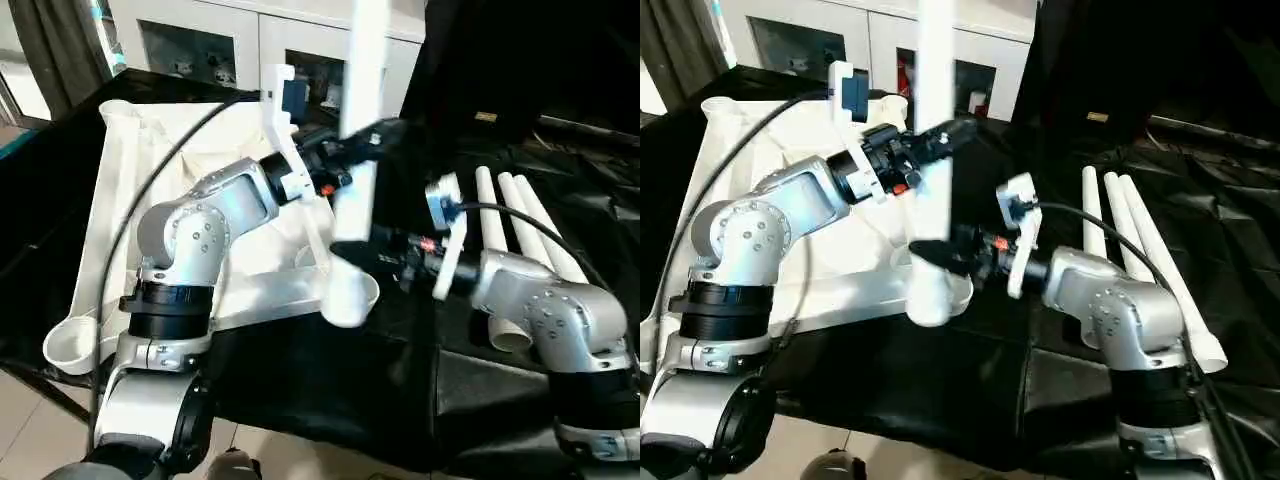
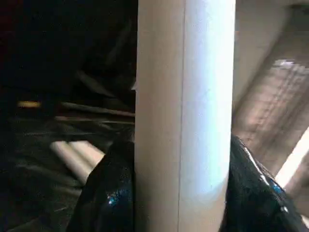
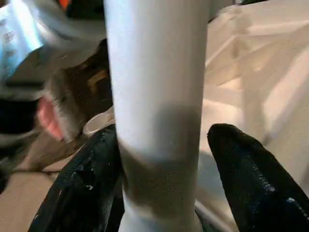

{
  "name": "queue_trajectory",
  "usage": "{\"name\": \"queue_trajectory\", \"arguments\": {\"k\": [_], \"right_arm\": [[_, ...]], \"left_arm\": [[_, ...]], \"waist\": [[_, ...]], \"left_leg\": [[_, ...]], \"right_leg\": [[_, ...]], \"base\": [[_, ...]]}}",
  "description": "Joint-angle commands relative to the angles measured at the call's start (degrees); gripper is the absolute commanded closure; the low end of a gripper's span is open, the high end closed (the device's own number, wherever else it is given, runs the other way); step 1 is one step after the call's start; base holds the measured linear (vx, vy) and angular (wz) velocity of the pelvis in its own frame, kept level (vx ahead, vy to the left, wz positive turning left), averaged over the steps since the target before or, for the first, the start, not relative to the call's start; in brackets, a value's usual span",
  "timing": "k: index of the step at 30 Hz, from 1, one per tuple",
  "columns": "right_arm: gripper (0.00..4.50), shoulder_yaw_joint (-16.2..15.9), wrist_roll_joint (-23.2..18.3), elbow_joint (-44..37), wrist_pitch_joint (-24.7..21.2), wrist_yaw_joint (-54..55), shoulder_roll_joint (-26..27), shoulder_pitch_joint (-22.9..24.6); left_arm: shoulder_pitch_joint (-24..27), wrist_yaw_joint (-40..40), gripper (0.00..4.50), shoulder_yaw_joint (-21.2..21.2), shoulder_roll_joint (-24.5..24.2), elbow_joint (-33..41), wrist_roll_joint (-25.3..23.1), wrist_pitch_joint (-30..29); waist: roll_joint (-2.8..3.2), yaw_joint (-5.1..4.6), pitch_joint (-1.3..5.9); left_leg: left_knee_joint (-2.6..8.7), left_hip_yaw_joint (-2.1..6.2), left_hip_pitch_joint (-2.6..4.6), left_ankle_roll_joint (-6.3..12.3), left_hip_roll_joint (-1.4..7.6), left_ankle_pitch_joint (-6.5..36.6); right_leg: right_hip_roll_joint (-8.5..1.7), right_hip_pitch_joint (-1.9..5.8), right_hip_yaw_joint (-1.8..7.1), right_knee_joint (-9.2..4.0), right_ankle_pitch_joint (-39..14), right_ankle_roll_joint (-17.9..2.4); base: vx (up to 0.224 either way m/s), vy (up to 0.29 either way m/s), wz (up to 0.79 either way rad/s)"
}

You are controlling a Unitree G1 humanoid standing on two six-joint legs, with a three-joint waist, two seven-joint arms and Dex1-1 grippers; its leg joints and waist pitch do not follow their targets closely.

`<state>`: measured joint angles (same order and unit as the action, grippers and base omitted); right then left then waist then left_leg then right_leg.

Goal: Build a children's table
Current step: Pick table leg

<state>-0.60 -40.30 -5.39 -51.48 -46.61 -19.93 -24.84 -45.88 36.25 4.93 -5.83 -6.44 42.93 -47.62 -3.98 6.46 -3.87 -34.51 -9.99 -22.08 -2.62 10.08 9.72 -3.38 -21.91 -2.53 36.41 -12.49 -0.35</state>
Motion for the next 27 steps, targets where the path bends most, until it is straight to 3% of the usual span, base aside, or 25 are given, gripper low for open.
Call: {"name": "queue_trajectory", "arguments": {"k": [1, 16, 27], "right_arm": [[1.45, -0.2, -0.1, -1.0, -0.9, -0.9, -1.9, 0.2], [1.45, -2.7, -1.3, -2.1, -1.2, -7.8, -6.1, 0.2], [1.45, -4.2, -1.1, -1.6, -0.5, -9.0, -6.3, -0.3]], "left_arm": [[-3.0, 3.4, 2.73, 0.8, 0.3, 0.9, 3.7, -1.6], [-3.1, 7.1, 2.73, 0.4, -0.4, 0.9, 6.4, -3.9], [-2.6, 7.9, 2.73, -0.3, -0.3, 1.7, 6.8, -5.1]], "waist": [[0.29, 0.10, 4.16], [0.04, 0.09, 4.25], [-0.10, 0.06, 4.24]], "left_leg": [[3.78, 0.74, 1.42, -1.29, 2.91, 5.9], [3.60, 0.76, 1.33, -0.40, 2.96, 5.3], [3.56, 0.73, 1.29, -0.17, 2.96, 5.0]], "right_leg": [[-4.76, 2.86, 2.61, -4.01, -2.1, -11.8], [-4.79, 2.88, 2.57, -4.08, -2.4, -12.2], [-4.81, 2.85, 2.54, -4.05, -2.7, -12.4]], "base": [[0.000, 0.000, 0.00], [0.000, 0.000, 0.00], [0.000, 0.000, 0.00]]}}
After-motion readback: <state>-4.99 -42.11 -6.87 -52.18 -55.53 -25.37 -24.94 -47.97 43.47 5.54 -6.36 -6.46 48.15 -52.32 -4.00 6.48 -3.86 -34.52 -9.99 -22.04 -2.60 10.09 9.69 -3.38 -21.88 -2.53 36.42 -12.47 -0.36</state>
